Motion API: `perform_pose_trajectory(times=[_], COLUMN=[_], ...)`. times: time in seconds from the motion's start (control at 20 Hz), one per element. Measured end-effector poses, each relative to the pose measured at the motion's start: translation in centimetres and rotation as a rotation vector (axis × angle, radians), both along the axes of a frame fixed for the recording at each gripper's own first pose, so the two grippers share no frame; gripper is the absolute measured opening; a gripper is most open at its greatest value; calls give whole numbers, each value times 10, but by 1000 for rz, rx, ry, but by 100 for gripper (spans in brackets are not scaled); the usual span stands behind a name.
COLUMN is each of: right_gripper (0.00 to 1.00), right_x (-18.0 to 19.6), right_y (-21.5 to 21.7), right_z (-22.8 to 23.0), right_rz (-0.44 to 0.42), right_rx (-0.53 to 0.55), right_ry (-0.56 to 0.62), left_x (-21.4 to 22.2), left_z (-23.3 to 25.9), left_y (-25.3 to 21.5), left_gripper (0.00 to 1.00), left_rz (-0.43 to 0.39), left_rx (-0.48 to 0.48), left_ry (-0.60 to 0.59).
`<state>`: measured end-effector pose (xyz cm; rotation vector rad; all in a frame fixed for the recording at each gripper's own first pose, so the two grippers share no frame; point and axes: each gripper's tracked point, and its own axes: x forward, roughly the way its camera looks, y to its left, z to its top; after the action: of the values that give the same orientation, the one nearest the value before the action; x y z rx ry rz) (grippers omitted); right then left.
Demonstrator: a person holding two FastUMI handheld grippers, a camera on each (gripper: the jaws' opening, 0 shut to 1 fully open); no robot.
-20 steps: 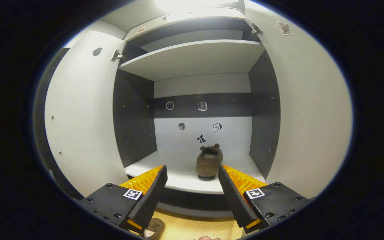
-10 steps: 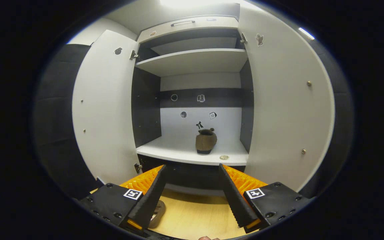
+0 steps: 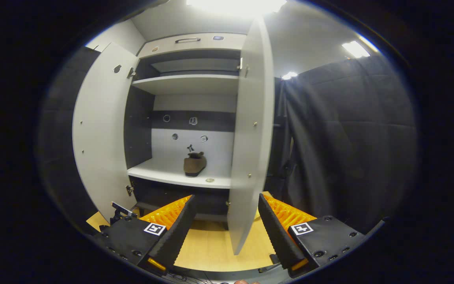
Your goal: Grab one shoe with the right hand and put it into the shoe cabinet, grab the other shoe with the left hand and put it into the shoe cabinet; then close the right door with the right hand and the left door with the left hand.
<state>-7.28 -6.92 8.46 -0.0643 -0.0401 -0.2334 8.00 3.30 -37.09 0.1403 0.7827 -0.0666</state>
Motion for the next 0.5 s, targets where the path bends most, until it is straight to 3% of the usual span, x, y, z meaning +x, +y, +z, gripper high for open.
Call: perform_pose_trajectory(times=[0.05,0.1,0.2,0.3,0.35,0.45,0.5], right_gripper=[96,99,96,99,99,96,99], right_x=[-10,-19,-33,-42,-46,-50,-51], right_y=[-14,-29,-52,-72,-82,-105,-116], right_z=[5,9,13,11,8,3,0], right_rz=[-44,-88,-160,-212,-237,-290,-312], right_rx=[1,7,25,41,49,66,78], right_ry=[-22,-42,-72,-84,-86,-86,-86], left_x=[2,5,10,8,10,13,14], left_z=[-3,-6,-15,-15,-17,-17,-19], left_y=[-3,-5,-16,-17,-16,-10,-1], left_gripper=[100,92,94,55,64,51,58], left_rz=[-6,-10,-19,-38,-44,-24,12], left_rx=[-14,-29,-69,-50,-33,-3,17], left_ry=[14,25,55,82,83,105,112])
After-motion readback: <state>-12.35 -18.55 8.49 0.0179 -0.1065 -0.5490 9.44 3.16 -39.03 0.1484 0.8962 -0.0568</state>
